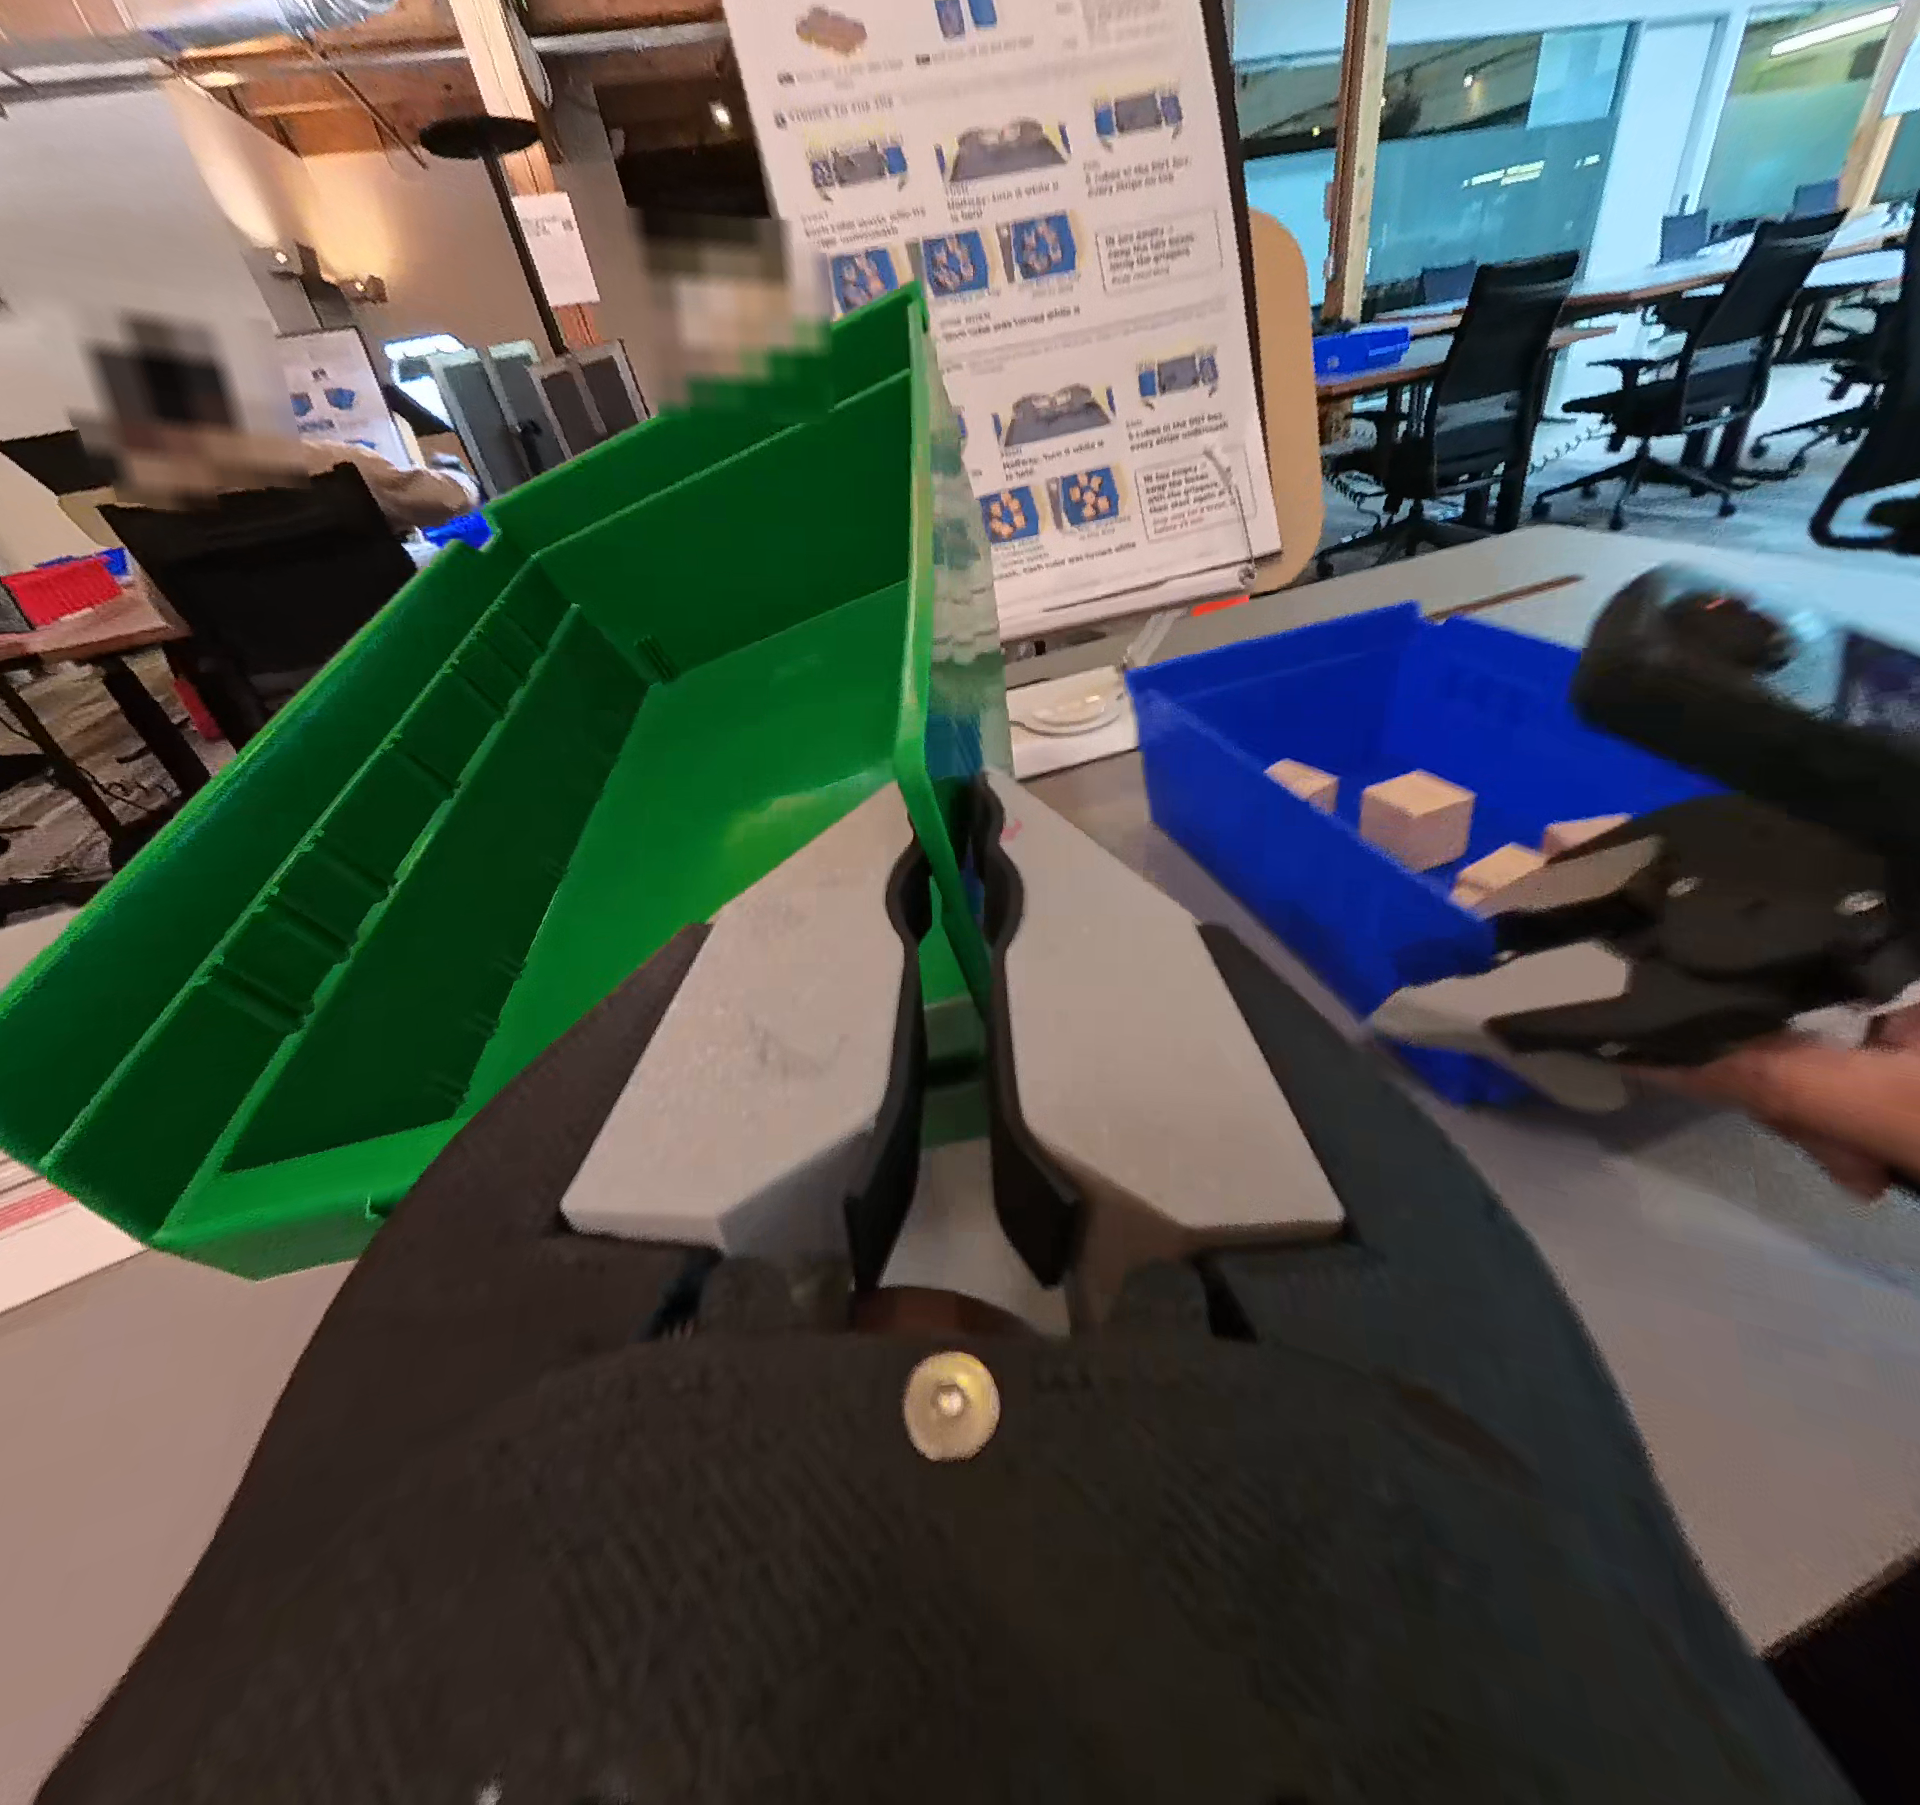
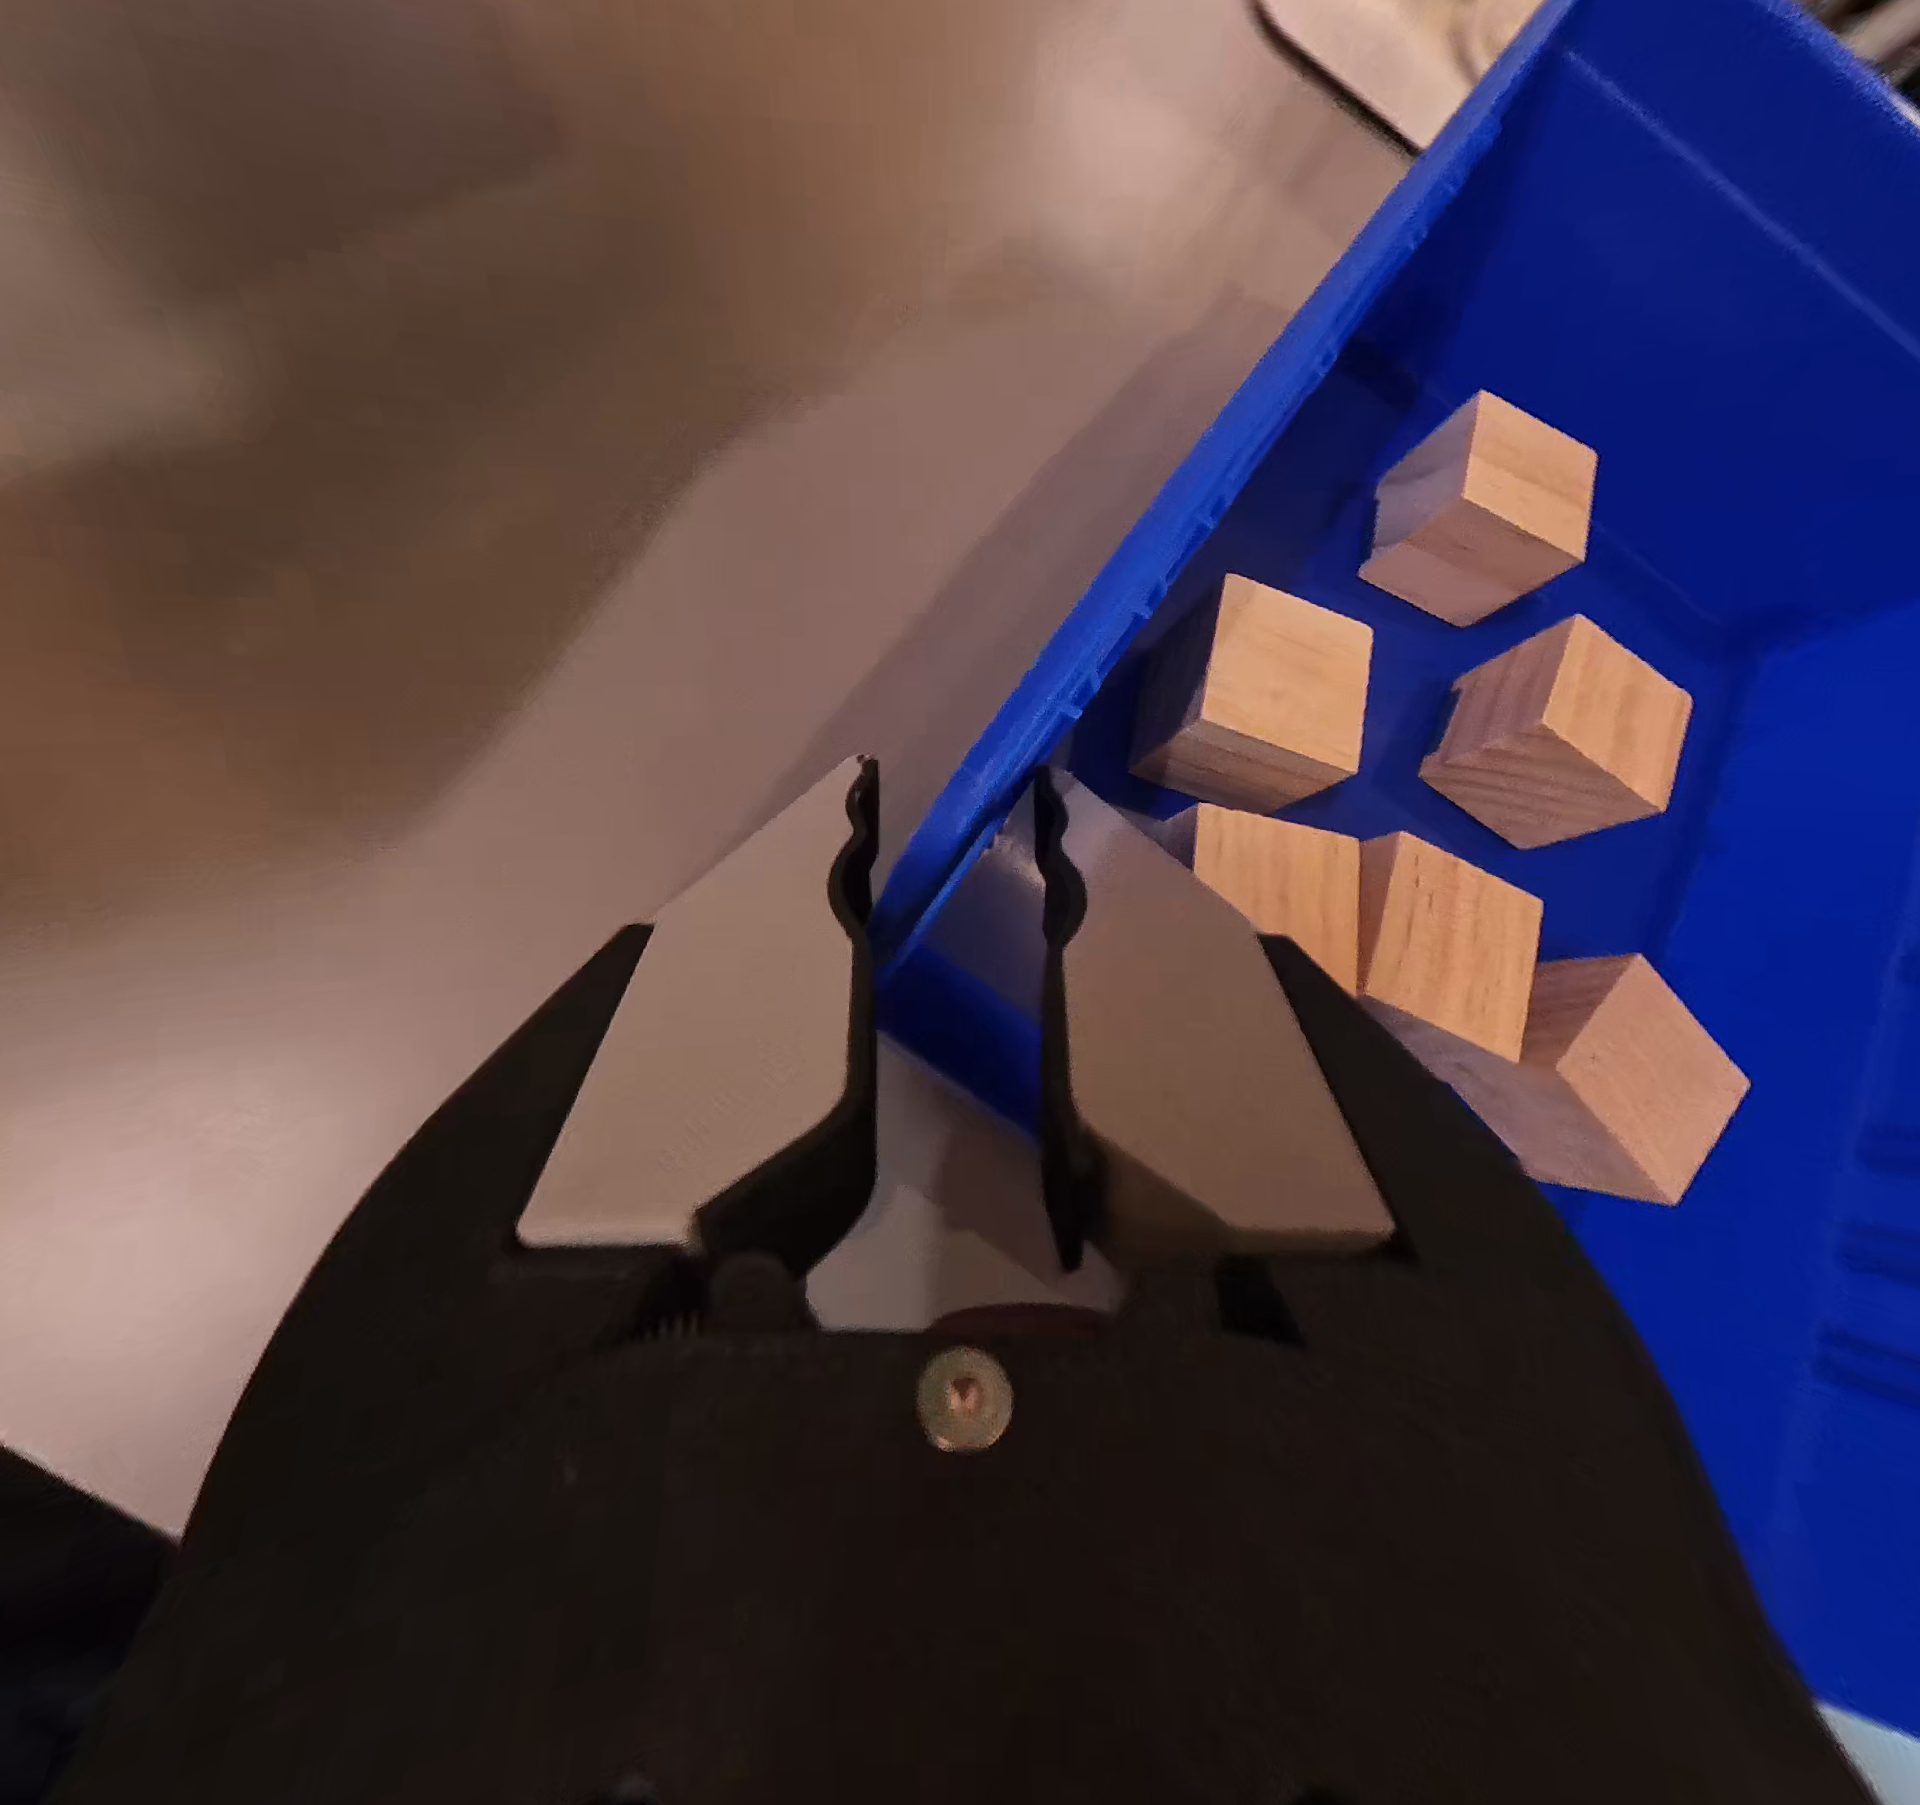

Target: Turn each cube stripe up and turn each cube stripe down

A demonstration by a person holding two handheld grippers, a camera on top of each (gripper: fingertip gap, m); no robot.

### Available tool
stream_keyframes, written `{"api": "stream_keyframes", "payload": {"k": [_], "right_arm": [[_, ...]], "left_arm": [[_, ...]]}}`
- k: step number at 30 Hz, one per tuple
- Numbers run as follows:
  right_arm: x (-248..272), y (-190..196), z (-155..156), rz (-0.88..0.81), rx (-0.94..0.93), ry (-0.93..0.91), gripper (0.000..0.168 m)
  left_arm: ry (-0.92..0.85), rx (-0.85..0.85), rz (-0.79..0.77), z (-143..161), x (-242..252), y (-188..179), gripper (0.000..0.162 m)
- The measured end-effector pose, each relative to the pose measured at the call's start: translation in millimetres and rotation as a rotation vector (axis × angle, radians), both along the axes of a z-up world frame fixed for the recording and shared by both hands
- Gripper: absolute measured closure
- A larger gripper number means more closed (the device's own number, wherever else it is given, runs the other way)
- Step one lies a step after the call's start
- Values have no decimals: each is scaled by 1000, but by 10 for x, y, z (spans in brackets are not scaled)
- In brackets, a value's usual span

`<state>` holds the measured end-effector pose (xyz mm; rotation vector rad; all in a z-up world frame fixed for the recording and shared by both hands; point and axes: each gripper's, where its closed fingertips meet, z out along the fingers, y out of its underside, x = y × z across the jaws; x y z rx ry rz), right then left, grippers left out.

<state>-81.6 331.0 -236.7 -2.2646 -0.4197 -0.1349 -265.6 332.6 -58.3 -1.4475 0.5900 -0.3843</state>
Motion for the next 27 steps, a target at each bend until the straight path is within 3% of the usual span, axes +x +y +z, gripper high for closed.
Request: {"api": "stream_keyframes", "payload": {"k": [1,6,9,14,17,20,23,27], "right_arm": [[-204,47,5,22,-5,24,139],[-1304,264,103,190,-8,241,125],[-1945,341,235,292,-56,440,105],[-2331,98,775,424,-22,597,108],[-1922,-125,1200,441,147,570,109],[-977,-62,1267,275,303,453,123],[-102,47,889,189,215,394,157],[704,354,306,16,42,339,168]], "left_arm": [[-12,10,8,49,-61,-15,160],[-47,56,86,272,-484,-63,160],[-62,97,161,407,-793,-104,161],[-38,169,275,560,-1133,-212,160],[-37,193,282,609,-1154,-277,160],[-54,192,231,625,-1054,-338,160],[-81,178,155,644,-878,-407,160],[-91,184,55,680,-564,-497,160]]}}
